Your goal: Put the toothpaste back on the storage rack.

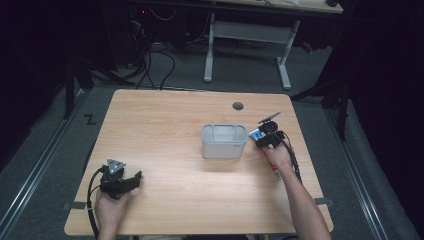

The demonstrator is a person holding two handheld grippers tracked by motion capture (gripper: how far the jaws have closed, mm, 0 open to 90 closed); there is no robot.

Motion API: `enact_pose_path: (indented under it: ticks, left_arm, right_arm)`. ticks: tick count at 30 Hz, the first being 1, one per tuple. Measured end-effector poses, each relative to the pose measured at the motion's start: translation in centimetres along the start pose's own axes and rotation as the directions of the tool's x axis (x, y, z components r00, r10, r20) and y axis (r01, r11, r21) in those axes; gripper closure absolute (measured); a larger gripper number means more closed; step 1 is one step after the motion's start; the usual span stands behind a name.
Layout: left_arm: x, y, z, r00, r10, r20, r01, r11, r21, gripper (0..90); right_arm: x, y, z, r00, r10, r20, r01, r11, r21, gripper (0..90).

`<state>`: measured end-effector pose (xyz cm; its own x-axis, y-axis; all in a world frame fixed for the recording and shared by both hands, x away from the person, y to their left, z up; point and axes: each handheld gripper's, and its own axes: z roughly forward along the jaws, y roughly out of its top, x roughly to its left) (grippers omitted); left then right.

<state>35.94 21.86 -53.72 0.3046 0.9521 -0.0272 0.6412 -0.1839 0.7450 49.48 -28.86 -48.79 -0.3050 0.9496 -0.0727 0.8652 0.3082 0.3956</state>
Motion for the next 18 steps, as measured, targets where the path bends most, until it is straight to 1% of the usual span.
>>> enact_pose_path:
  ticks: [2, 4, 5, 6, 7, 9, 10, 12, 16, 18]
  left_arm:
    - [0.0, 0.0, 0.0, 1.0000, 0.000, 0.000, 0.000, 1.0000, 0.000, 27.6]
    - [0.0, 0.0, 0.0, 1.0000, 0.000, 0.000, 0.000, 1.0000, 0.000, 27.6]
    - [0.0, 0.0, 0.0, 1.0000, 0.000, 0.000, 0.000, 1.0000, 0.000, 27.6]
    - [0.0, 0.0, 0.0, 1.0000, 0.001, -0.001, -0.001, 1.0000, 0.000, 27.6]
    - [0.0, 0.0, 0.0, 1.0000, 0.001, -0.001, -0.001, 1.0000, 0.000, 27.6]
    - [0.0, 0.0, 0.0, 1.0000, 0.000, 0.000, 0.000, 1.0000, 0.000, 27.7]
    - [0.0, 0.0, 0.0, 1.0000, 0.000, 0.000, 0.000, 1.0000, 0.000, 27.6]
    - [0.0, 0.0, 0.0, 1.0000, 0.000, 0.000, 0.000, 1.0000, 0.000, 27.6]
    - [0.0, 0.0, 0.0, 1.0000, -0.002, 0.003, 0.002, 1.0000, -0.001, 27.6]
    - [0.0, 0.0, 0.0, 1.0000, -0.004, 0.003, 0.004, 1.0000, -0.001, 27.6]
  right_arm:
    - [-0.4, -0.1, -0.4, 1.0000, 0.003, -0.008, -0.003, 1.000, 0.004, 66.7]
    - [-1.0, -0.2, -0.4, 0.9993, 0.028, -0.026, -0.028, 1.000, 0.003, 67.0]
    - [-1.1, -0.2, -0.4, 0.9989, 0.035, -0.032, -0.035, 0.999, 0.011, 67.0]
    - [-1.2, -0.2, -0.3, 0.9985, 0.041, -0.037, -0.040, 0.999, 0.010, 67.0]
    - [-1.2, -0.2, -0.4, 0.9985, 0.041, -0.035, -0.041, 0.999, 0.021, 67.0]
    - [-1.2, -0.1, -0.2, 0.9989, 0.035, -0.031, -0.035, 0.999, 0.022, 66.9]
    - [-1.1, 0.1, -0.3, 0.9992, 0.032, -0.024, -0.031, 0.999, 0.038, 66.9]
    - [-1.0, 0.3, -0.2, 0.9998, 0.019, -0.008, -0.019, 0.998, 0.054, 67.0]
    - [-0.8, 0.6, -0.1, 1.0000, 0.003, 0.007, -0.004, 0.998, 0.066, 68.6]
    - [-0.8, 0.5, -0.2, 0.9998, -0.007, 0.017, 0.006, 0.998, 0.057, 70.4]
